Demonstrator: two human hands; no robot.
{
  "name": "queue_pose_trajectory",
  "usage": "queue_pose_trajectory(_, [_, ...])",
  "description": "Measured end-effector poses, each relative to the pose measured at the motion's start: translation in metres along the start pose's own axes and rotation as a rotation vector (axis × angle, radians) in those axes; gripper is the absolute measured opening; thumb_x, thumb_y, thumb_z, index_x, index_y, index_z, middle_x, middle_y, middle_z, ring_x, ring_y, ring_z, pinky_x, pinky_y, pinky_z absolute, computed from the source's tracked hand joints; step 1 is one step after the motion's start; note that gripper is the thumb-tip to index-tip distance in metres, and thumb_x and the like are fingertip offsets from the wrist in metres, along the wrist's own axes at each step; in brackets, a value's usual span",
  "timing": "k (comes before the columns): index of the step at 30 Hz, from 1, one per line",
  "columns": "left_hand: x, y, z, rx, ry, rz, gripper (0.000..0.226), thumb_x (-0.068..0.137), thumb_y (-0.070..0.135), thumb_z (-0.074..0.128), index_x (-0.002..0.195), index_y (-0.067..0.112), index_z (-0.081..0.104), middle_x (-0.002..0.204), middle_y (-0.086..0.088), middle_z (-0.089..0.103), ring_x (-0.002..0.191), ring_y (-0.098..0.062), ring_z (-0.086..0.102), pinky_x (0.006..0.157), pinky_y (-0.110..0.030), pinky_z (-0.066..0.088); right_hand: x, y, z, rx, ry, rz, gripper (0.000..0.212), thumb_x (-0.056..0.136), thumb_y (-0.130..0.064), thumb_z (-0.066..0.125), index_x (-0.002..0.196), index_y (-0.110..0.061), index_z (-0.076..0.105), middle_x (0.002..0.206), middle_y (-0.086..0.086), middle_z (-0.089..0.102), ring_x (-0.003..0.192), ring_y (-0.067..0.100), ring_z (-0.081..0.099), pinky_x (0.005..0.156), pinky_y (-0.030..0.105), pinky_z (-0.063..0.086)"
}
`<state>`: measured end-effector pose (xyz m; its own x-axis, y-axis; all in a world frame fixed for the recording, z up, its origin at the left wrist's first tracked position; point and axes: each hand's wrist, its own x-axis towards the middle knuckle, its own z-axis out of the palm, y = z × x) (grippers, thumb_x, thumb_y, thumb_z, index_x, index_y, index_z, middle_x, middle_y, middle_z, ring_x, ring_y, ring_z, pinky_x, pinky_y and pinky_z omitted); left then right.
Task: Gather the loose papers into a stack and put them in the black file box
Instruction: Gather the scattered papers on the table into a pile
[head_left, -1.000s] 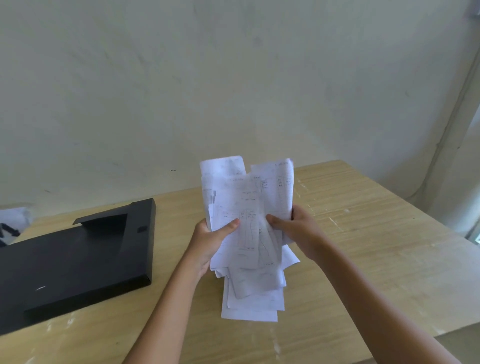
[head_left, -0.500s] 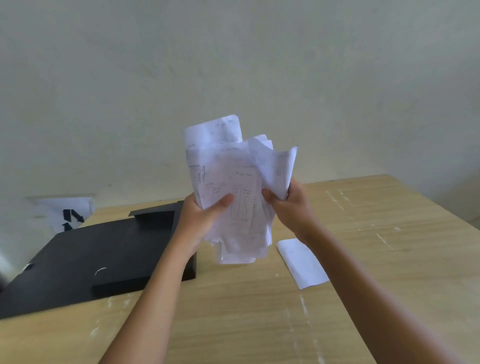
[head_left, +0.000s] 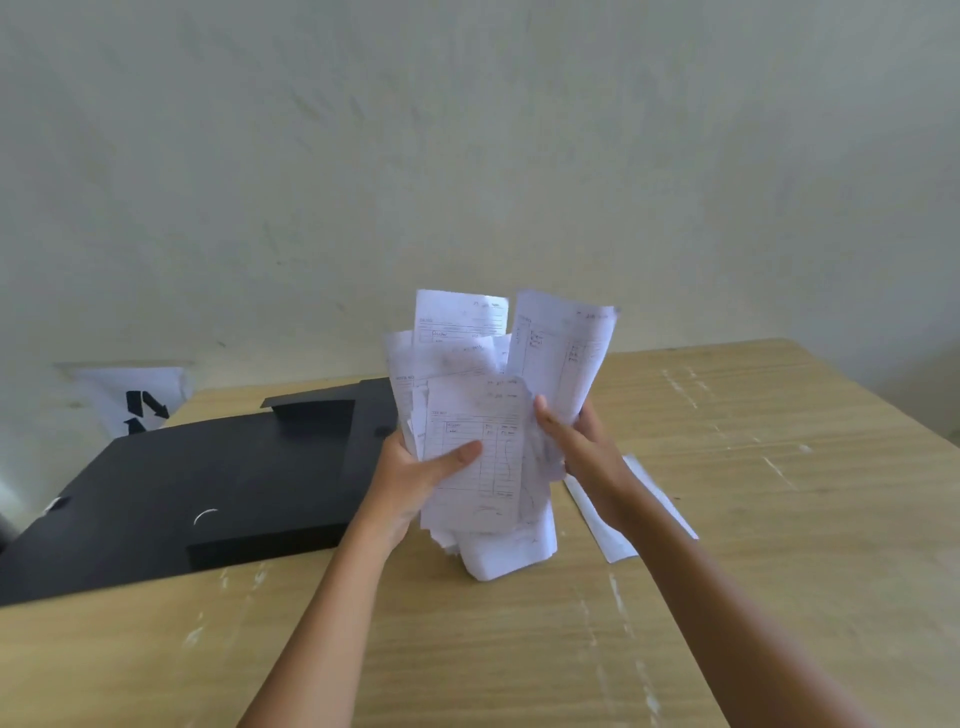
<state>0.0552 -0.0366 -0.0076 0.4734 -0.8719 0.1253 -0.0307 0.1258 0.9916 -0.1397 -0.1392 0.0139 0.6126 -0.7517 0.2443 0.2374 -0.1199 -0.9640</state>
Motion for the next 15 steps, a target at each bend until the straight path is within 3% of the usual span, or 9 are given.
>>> queue_pose_trajectory(3, [-0.001, -0.005, 0.004, -0.011, -0.002, -0.019, 0.050, 0.066, 0.035, 0.098, 0.112, 0.026, 0.079, 0.115, 0.001, 0.080, 0.107, -0.017, 0.077, 0.084, -0.038, 0.065, 0.001, 0.000, 0.004, 0.035, 0.058, 0.059, 0.058, 0.100, -0.055, 0.050, 0.150, -0.032, 0.034, 0.144, -0.005, 0.058, 0.130, 0.019, 0.060, 0.104, 0.046, 0.051])
queue_pose_trajectory(6, [-0.001, -0.007, 0.012, -0.003, 0.001, -0.034, 0.038, 0.067, 0.038, 0.095, 0.103, 0.032, 0.081, 0.110, 0.004, 0.082, 0.100, -0.013, 0.078, 0.075, -0.028, 0.064, 0.004, 0.000, 0.007, 0.029, 0.108, 0.089, 0.050, 0.106, -0.049, 0.040, 0.152, -0.036, 0.026, 0.149, -0.005, 0.051, 0.135, 0.022, 0.053, 0.111, 0.050, 0.044])
queue_pose_trajectory(10, [0.001, -0.013, 0.020, 0.005, 0.074, -0.052, 0.045, 0.067, 0.040, 0.095, 0.106, 0.028, 0.076, 0.105, 0.006, 0.082, 0.096, -0.012, 0.079, 0.075, -0.029, 0.064, 0.007, 0.002, 0.005, 0.011, 0.078, 0.083, 0.024, 0.109, -0.038, 0.038, 0.130, -0.043, 0.047, 0.134, -0.012, 0.064, 0.120, 0.007, 0.064, 0.099, 0.035, 0.053])
queue_pose_trajectory(13, [0.001, -0.020, 0.022, -0.003, 0.116, -0.082, 0.044, 0.071, 0.035, 0.095, 0.109, 0.026, 0.075, 0.105, 0.006, 0.082, 0.095, -0.012, 0.079, 0.078, -0.035, 0.065, 0.009, 0.006, -0.001, -0.022, 0.112, 0.138, 0.027, 0.107, -0.035, 0.046, 0.130, -0.029, 0.059, 0.122, -0.008, 0.073, 0.110, 0.011, 0.071, 0.084, 0.027, 0.057])
queue_pose_trajectory(15, [0.001, -0.026, 0.022, -0.001, 0.135, -0.093, 0.045, 0.072, 0.035, 0.095, 0.110, 0.026, 0.074, 0.103, 0.008, 0.082, 0.093, -0.011, 0.079, 0.074, -0.032, 0.065, 0.010, 0.010, -0.006, -0.050, 0.140, 0.167, 0.028, 0.106, -0.033, 0.050, 0.128, -0.022, 0.062, 0.119, -0.003, 0.075, 0.108, 0.017, 0.073, 0.081, 0.030, 0.059])
